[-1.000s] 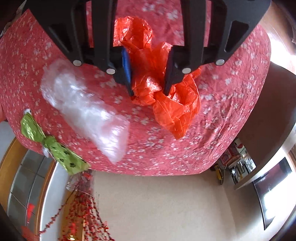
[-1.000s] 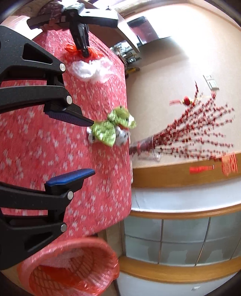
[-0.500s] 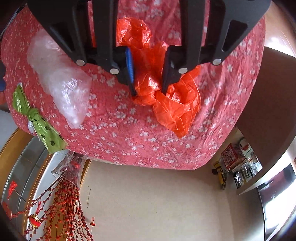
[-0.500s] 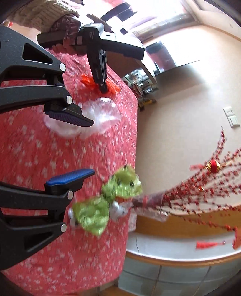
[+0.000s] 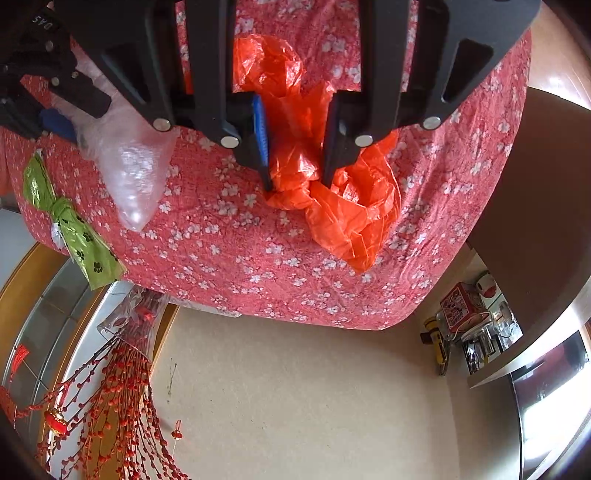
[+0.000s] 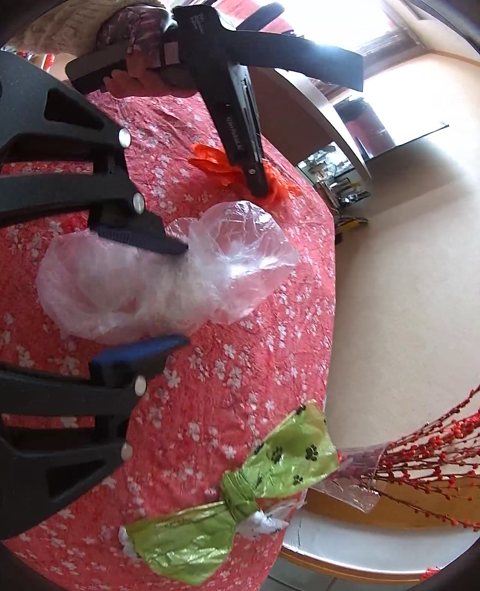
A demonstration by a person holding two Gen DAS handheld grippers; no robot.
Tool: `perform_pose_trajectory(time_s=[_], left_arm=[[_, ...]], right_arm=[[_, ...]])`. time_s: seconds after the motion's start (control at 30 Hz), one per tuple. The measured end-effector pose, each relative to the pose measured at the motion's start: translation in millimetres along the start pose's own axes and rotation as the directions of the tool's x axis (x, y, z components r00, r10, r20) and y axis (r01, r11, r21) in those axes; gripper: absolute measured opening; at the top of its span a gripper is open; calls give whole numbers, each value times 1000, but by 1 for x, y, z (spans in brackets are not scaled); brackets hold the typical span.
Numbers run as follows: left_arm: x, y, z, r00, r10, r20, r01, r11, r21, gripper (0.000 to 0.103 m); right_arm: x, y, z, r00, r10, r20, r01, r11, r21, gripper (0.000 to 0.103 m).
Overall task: Collect trash
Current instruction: 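Grasp the clear plastic bag with the right gripper while the left lifts the orange bag, then carry the orange and clear bags over the basket and release both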
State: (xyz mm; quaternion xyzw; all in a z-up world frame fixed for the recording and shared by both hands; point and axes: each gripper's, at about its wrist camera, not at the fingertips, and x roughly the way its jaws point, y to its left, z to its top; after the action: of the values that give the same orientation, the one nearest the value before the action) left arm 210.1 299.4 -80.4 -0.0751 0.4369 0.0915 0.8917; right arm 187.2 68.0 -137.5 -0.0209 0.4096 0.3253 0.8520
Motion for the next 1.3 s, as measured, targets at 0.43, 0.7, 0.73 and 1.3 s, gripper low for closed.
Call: perform_pose_trajectory(time_s=[0.43, 0.7, 0.73, 1.3], left_arm=[[-3, -21, 4, 1000, 5, 11, -5, 1000, 20, 25], [-17, -65, 11, 998, -33, 47, 30, 997, 76, 25], [-20, -74, 12, 998, -41, 53, 36, 995, 88, 25], [-84, -200, 4, 970, -215, 114, 178, 945, 274, 25]], right_arm=[[-55, -44, -20, 994, -73, 85, 66, 994, 83, 10], [-112, -76, -33, 972, -161, 171, 140, 982, 129, 10], [-118, -82, -35, 969, -173, 178, 149, 979, 142, 10], [-220, -168, -80, 889, -366, 277, 257, 897, 359, 10]])
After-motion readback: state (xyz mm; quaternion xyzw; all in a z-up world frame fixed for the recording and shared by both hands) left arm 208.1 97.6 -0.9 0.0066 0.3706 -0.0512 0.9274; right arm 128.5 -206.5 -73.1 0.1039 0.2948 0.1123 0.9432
